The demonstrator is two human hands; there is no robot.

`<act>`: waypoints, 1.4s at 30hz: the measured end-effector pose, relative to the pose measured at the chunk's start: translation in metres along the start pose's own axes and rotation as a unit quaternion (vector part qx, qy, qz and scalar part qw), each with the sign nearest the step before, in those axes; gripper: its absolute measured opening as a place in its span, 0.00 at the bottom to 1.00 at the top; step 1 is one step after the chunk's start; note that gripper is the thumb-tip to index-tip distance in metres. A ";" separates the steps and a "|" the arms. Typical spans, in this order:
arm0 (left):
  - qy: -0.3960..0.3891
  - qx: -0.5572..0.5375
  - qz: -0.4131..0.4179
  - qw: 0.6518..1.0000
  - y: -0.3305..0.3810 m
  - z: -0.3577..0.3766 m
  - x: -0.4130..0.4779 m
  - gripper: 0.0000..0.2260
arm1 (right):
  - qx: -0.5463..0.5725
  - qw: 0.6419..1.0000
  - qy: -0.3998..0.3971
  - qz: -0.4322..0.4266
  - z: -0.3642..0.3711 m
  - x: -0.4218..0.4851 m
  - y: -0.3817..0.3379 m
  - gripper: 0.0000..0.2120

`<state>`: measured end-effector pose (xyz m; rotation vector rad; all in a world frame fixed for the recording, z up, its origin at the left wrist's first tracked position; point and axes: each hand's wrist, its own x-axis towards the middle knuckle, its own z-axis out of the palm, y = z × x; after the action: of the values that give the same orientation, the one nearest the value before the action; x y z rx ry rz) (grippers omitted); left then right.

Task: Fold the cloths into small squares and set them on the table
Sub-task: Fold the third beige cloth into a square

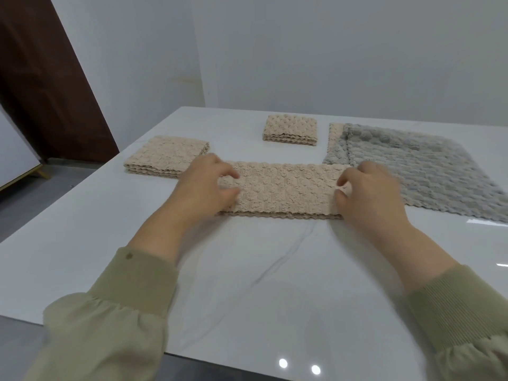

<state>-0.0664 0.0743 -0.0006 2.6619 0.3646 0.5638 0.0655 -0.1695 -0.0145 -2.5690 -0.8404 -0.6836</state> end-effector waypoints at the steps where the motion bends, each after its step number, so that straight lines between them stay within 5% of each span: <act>1: 0.000 -0.015 0.046 0.999 0.007 0.006 0.000 0.10 | 0.042 0.998 -0.001 -0.044 0.000 -0.001 -0.007 0.04; 5: -0.058 -0.005 0.142 0.988 0.028 0.030 0.002 0.09 | 0.065 0.982 -0.074 -0.161 0.006 -0.009 -0.024 0.05; 17: 0.006 -0.028 0.204 0.979 0.027 0.040 0.004 0.02 | 0.099 0.979 -0.056 -0.168 0.009 -0.007 -0.022 0.08; 21: -0.045 -0.033 0.192 0.980 0.025 0.043 0.004 0.02 | 0.093 0.973 -0.098 -0.185 0.011 -0.007 -0.021 0.06; 29: -0.075 -0.043 0.148 0.985 0.026 0.042 0.004 0.04 | 0.099 0.979 -0.106 -0.141 0.009 -0.005 -0.011 0.03; 33: -0.064 -0.043 0.135 0.988 0.025 0.040 0.004 0.09 | 0.062 0.991 -0.115 -0.031 0.001 0.005 0.021 0.17; 37: -0.005 -0.040 0.123 0.992 0.024 0.041 0.007 0.10 | 0.069 0.998 0.003 -0.004 0.007 0.006 0.017 0.13; 40: -0.064 0.072 0.092 0.991 0.020 0.046 0.011 0.22 | -0.021 0.980 -0.197 0.000 0.018 0.002 0.000 0.21; 42: -0.143 0.149 0.048 0.977 0.016 0.050 0.011 0.24 | -0.050 0.966 -0.254 0.001 0.020 -0.001 -0.001 0.24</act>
<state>-0.0323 0.0473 -0.0316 3.0079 0.2520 0.1532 0.0710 -0.1598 -0.0311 -2.8841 -0.9708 -0.0542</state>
